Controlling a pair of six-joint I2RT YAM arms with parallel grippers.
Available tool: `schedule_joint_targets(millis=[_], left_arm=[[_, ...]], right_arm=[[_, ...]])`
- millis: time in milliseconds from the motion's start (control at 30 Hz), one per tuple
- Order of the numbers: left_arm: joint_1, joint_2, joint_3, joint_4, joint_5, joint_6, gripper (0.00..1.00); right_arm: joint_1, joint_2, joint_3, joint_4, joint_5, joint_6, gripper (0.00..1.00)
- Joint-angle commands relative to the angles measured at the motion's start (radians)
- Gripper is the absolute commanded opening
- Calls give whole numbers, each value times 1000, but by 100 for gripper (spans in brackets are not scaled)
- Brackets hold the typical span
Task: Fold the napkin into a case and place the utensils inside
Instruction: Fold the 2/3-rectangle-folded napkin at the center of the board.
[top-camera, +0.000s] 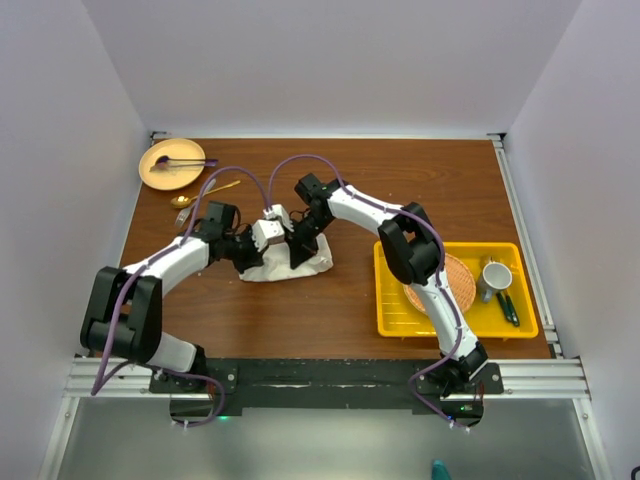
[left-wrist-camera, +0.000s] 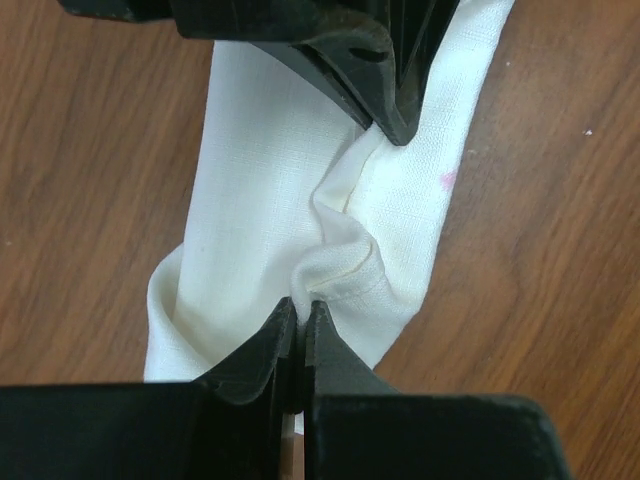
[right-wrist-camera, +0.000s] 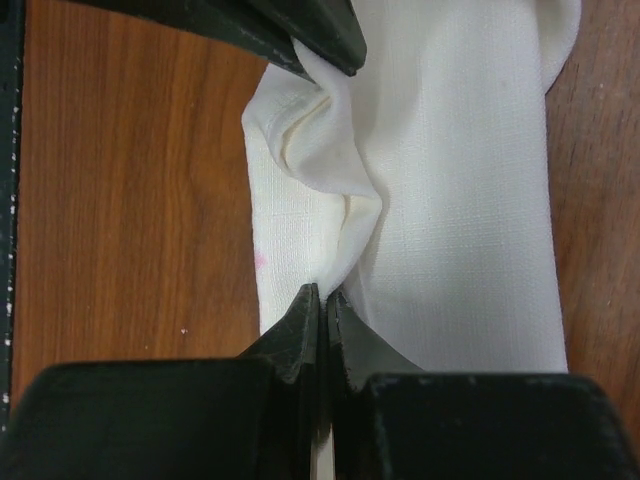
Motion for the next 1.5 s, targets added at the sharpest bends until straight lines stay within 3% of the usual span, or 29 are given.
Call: schedule_joint_targets(millis=[0,100,133,333,600,833,1133,1300,1467], left_arm=[[33,53,71,-10,48,-46,0],[35,70,77,-41,57,-14,0],[35,71,79,-53,65,2,0],[38,87,93,-84,100,34,0],[58,59,91,-104,151,74,0],[72,50,85,-139,157,108,0],[76,42,56,-137,149,138,0],[78,29,48,-140,147,154,0],[76,-11,24,-162,155,180,0]], right_arm=[[-5,6,4,-42,12,-28,0],[-4,-15,22,-65,-14,-14,15],[-5,-38,30,-62,-22,-4,26],[-18,-144,-40,154,-74,151,57],[-4,-178,-155,455,-132,280,73],[-7,-213,-214,649,-160,349,72],[-68,-182,-202,746,-166,647,64],[-73,-123,-200,679,-50,696,50],[-65,-69,-189,553,52,636,33]])
